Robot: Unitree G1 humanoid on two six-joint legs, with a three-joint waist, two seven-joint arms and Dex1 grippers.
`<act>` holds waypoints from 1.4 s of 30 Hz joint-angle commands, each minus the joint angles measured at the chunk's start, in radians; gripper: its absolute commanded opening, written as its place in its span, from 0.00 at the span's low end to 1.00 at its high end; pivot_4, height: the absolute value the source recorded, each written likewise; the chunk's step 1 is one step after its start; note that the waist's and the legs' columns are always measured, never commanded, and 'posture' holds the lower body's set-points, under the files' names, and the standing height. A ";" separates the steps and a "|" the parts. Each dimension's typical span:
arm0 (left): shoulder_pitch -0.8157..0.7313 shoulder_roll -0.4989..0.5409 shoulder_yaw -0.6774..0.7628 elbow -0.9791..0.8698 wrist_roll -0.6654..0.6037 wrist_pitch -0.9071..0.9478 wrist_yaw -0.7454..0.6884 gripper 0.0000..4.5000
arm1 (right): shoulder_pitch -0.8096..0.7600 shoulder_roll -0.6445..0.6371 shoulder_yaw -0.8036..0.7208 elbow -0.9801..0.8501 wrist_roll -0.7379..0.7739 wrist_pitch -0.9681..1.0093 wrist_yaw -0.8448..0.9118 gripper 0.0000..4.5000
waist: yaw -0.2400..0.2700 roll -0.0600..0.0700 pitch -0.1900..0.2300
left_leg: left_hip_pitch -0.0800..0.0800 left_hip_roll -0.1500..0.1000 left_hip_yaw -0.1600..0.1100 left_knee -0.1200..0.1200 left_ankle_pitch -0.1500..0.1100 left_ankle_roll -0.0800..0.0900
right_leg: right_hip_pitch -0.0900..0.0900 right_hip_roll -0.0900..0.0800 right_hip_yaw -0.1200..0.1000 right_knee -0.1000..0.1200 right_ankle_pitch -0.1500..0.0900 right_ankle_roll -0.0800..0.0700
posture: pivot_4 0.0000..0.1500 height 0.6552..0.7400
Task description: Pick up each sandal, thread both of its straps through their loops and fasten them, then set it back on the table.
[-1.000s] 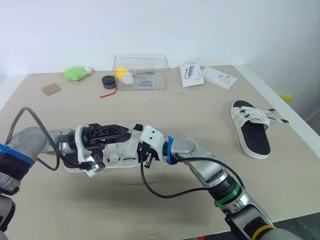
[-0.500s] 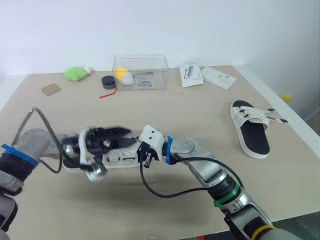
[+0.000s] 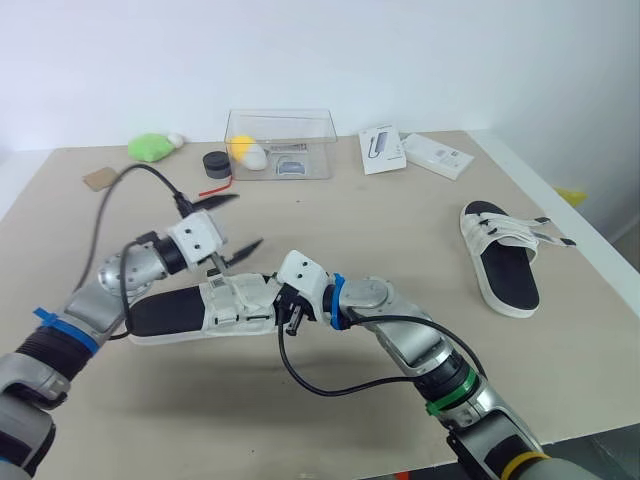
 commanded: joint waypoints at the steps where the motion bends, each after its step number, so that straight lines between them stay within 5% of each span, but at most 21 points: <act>1: -0.057 -0.011 0.051 0.029 0.135 -0.010 -0.166 0.99 | 0.019 -0.011 0.026 0.046 -0.021 0.030 -0.009 0.00 | 0.000 0.000 0.000 | 0.000 0.000 0.000 0.000 0.000 0.000 | 0.000 0.000 0.000 0.000 0.000 0.000 | 1.00 1.00; 8: -0.076 -0.111 0.167 -0.003 -0.173 0.668 -0.384 0.99 | 0.025 -0.008 0.025 0.038 -0.020 0.035 -0.016 0.00 | 0.000 0.000 0.000 | -0.001 0.000 -0.002 0.001 0.000 0.000 | 0.000 0.001 0.001 0.000 0.000 0.000 | 1.00 1.00; 20: -0.246 -0.270 0.431 0.010 -0.457 1.622 -0.348 0.99 | 0.033 -0.003 0.023 0.030 -0.014 0.049 -0.026 0.00 | 0.000 0.000 0.000 | -0.001 -0.001 -0.007 0.001 0.000 0.000 | 0.001 0.002 0.000 0.000 0.000 0.000 | 1.00 1.00; 36: -0.270 -0.284 0.307 -0.023 -0.264 1.693 -0.492 0.99 | 0.043 0.001 0.022 0.019 -0.015 0.055 -0.039 0.00 | -0.001 0.000 0.000 | -0.002 -0.003 -0.014 0.001 0.000 0.000 | 0.001 0.002 -0.002 0.000 -0.001 -0.002 | 1.00 1.00; 39: -0.281 -0.296 0.302 -0.017 -0.254 1.704 -0.520 0.85 | 0.042 0.002 0.021 0.021 -0.016 0.052 -0.041 0.00 | -0.001 0.000 0.000 | -0.002 -0.003 -0.014 0.001 0.000 0.000 | 0.001 0.002 -0.003 0.000 -0.001 -0.002 | 1.00 1.00; 42: -0.286 -0.291 0.278 -0.027 -0.237 1.703 -0.564 0.52 | 0.040 0.003 0.020 0.024 -0.016 0.049 -0.044 0.00 | -0.002 0.000 0.000 | -0.002 -0.003 -0.014 0.001 0.000 0.000 | 0.001 0.003 -0.002 0.000 -0.001 -0.002 | 1.00 1.00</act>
